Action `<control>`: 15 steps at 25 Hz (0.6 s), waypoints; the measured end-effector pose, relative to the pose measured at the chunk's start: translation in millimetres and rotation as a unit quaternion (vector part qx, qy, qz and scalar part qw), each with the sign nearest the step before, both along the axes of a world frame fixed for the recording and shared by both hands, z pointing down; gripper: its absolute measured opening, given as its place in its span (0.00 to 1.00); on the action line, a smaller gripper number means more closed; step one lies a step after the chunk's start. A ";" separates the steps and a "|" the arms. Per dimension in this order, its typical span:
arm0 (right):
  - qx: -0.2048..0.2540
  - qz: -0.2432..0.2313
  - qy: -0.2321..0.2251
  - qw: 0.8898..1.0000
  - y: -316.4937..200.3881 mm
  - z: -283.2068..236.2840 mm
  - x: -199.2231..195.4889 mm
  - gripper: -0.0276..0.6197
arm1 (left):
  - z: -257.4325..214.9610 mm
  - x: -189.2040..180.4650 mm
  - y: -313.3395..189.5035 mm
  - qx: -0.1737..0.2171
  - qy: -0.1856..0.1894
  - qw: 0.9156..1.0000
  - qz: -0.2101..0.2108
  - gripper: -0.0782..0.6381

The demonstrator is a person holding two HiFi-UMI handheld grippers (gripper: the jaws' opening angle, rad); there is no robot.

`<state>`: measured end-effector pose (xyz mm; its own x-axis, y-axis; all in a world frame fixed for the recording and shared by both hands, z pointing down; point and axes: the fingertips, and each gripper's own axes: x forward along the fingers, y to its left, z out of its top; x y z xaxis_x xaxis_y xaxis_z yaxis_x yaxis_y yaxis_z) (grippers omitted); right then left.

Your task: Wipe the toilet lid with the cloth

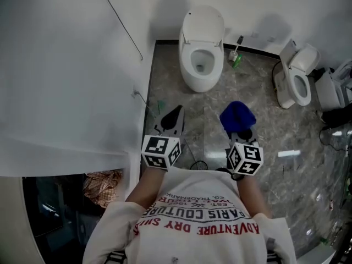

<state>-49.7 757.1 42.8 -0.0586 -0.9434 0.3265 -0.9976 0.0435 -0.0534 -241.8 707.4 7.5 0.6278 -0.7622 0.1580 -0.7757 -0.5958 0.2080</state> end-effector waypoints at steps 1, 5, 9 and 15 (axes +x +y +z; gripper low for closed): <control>-0.007 0.001 0.001 1.000 0.5 6.0 -3.5 0.18 | 4.2 -2.7 -0.6 -0.006 0.004 1.000 0.004 0.12; -0.022 -0.007 -0.005 1.000 -0.7 17.9 -20.4 0.18 | 11.3 -14.6 -2.8 -0.008 -0.003 1.000 0.005 0.12; -0.029 -0.012 -0.009 0.999 -17.4 22.5 -17.7 0.18 | 15.8 -14.8 -12.4 -0.013 -0.015 1.000 -0.006 0.12; -0.035 -0.032 -0.027 0.998 -61.2 38.7 10.5 0.18 | 29.0 5.6 -48.6 -0.023 -0.025 0.999 -0.040 0.12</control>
<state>-39.2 695.9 81.5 -0.1380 -0.9120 0.3864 -0.9884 0.1017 -0.1128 -236.2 658.8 36.5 0.5562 -0.8003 0.2238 -0.8302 -0.5230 0.1930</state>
